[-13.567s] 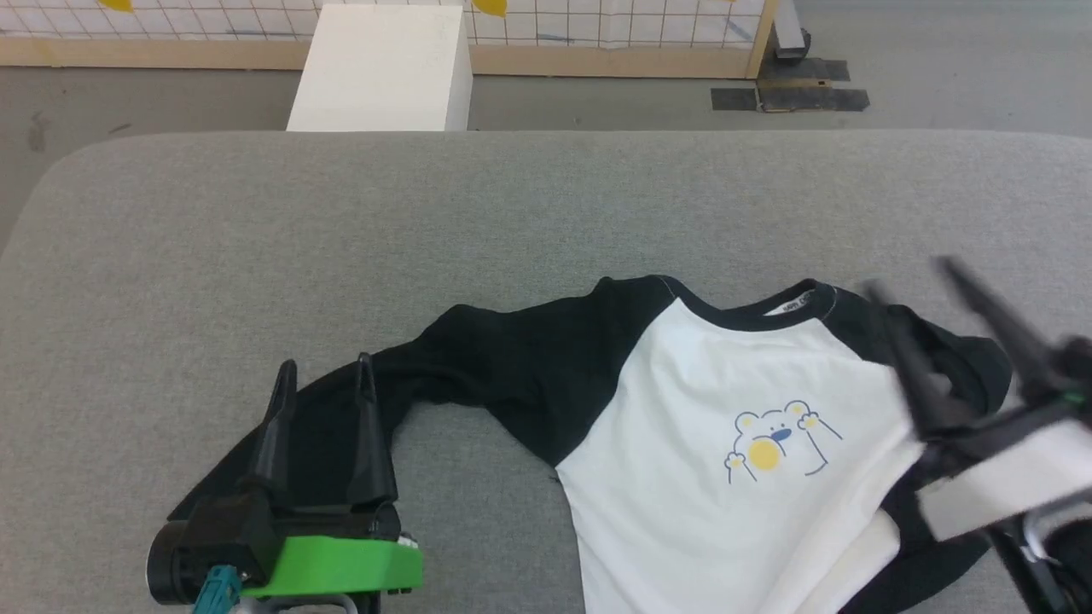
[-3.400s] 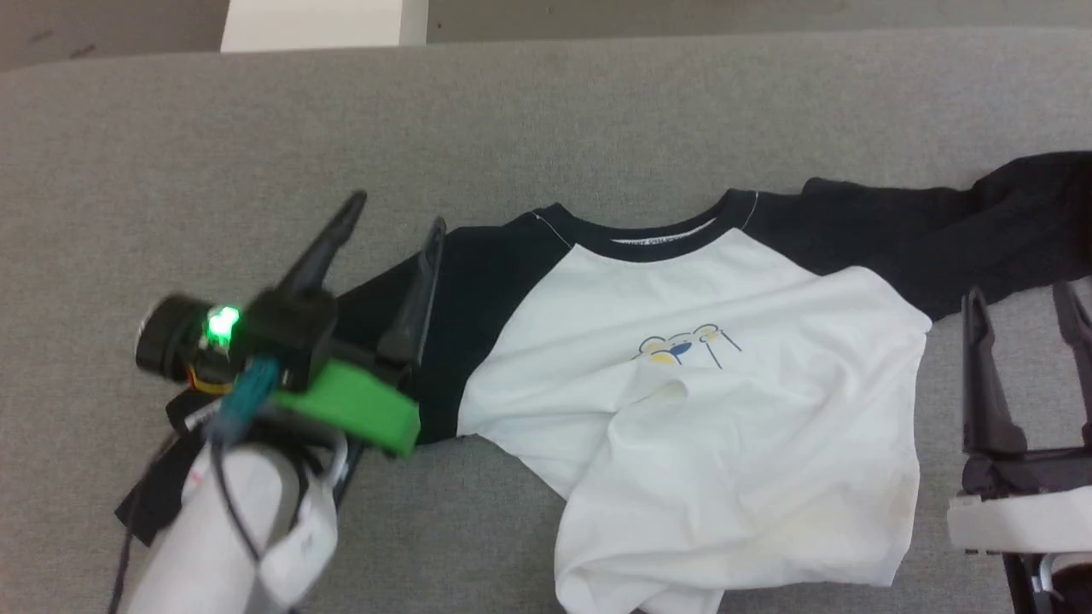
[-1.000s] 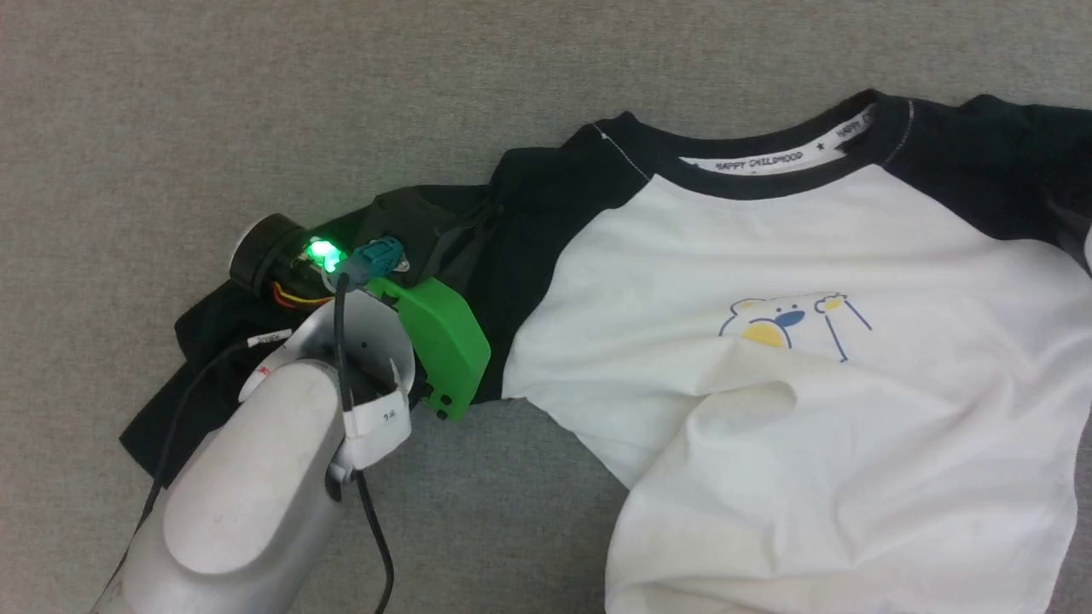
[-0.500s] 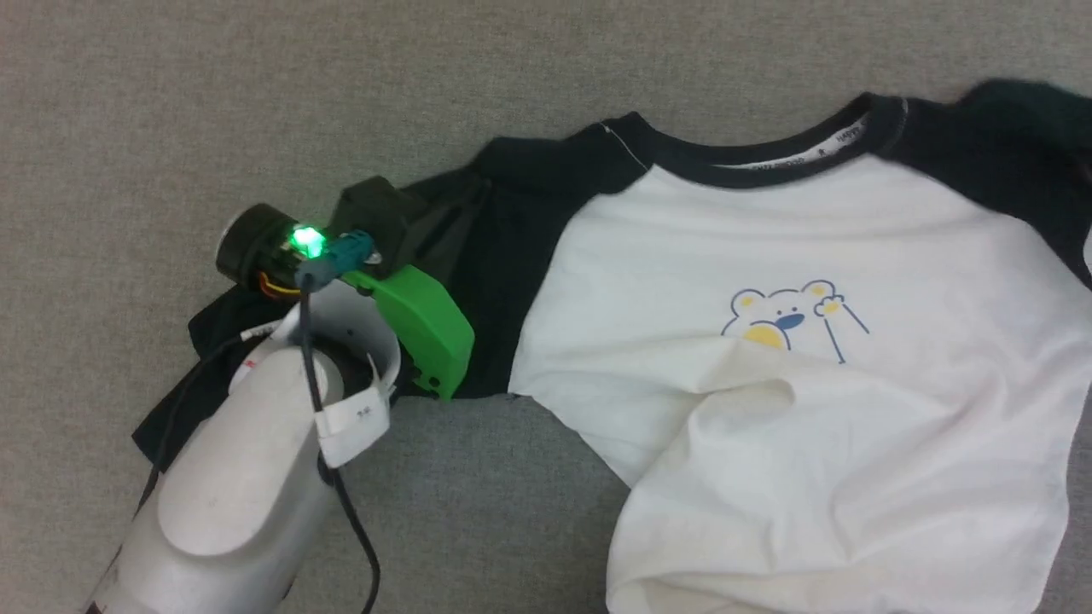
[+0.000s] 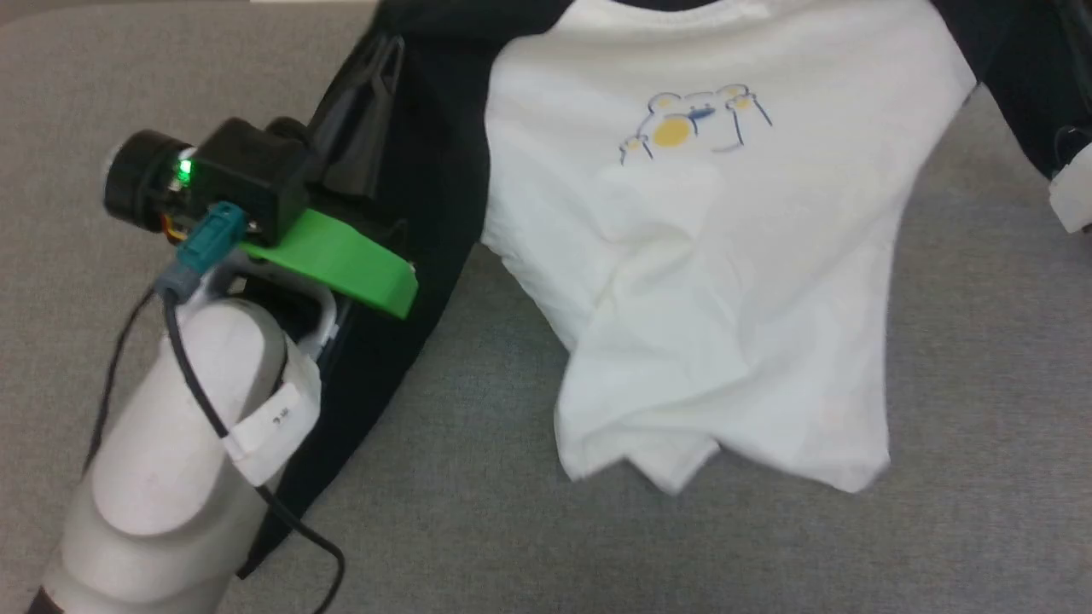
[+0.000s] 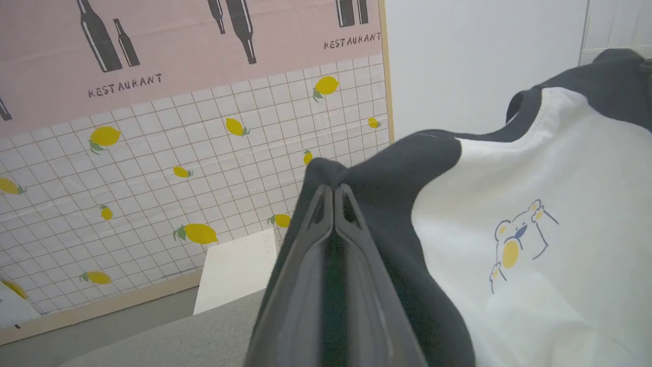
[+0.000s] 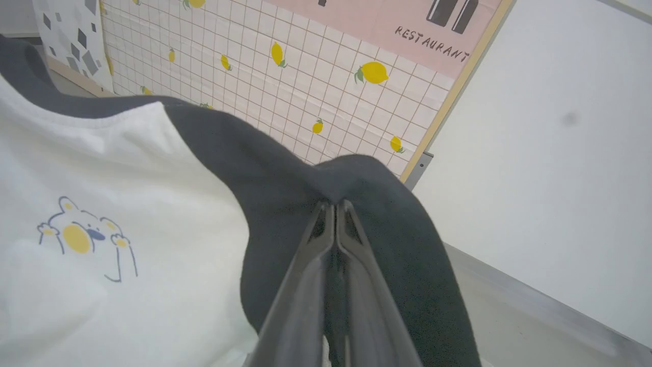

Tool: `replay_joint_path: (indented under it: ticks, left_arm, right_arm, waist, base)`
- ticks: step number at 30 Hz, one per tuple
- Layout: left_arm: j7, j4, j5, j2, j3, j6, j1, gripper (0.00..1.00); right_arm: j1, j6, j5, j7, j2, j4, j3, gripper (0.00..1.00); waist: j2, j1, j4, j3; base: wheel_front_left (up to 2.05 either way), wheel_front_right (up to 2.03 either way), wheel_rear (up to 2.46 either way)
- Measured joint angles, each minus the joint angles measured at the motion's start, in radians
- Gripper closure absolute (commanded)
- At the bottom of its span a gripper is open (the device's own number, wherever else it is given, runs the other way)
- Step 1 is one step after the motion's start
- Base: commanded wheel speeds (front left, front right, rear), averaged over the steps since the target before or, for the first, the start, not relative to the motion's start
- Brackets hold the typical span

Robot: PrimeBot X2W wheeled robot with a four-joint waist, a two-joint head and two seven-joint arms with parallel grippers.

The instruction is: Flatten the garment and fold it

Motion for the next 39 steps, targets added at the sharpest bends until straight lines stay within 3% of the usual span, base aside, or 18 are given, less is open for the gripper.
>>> replay_joint_path:
  ticks: [10, 23, 32, 39]
  left_arm:
    - [0.067, -0.057, 0.042, 0.045, 0.042, 0.013, -0.166, 1.00]
    - [0.246, -0.114, -0.014, 0.072, 0.051, -0.014, -0.287, 1.00]
    - [0.396, -0.163, -0.068, 0.091, 0.072, -0.003, -0.335, 1.00]
    - [0.430, -0.022, -0.063, 0.045, 0.078, 0.024, -0.518, 1.00]
  right_arm:
    - [-0.079, 0.000, -0.066, 0.023, 0.090, -0.096, -0.055, 1.00]
    - [-0.174, 0.000, -0.066, 0.116, 0.122, -0.160, -0.023, 1.00]
    - [-0.211, 0.000, -0.035, 0.203, 0.109, -0.206, -0.027, 1.00]
    - [-0.381, 0.000, -0.041, 0.233, 0.125, -0.094, -0.017, 1.00]
  waist:
    - [0.0000, 0.0000, -0.052, -0.151]
    - [0.0000, -0.0001, -0.109, -0.272]
    - [0.0000, -0.0001, -0.134, -0.221]
    - [0.0000, -0.0001, -0.144, -0.099]
  base:
    - [0.00, 0.00, 0.00]
    - [0.00, 0.00, 0.00]
    - [0.00, 0.00, 0.00]
    - [0.00, 0.00, 0.00]
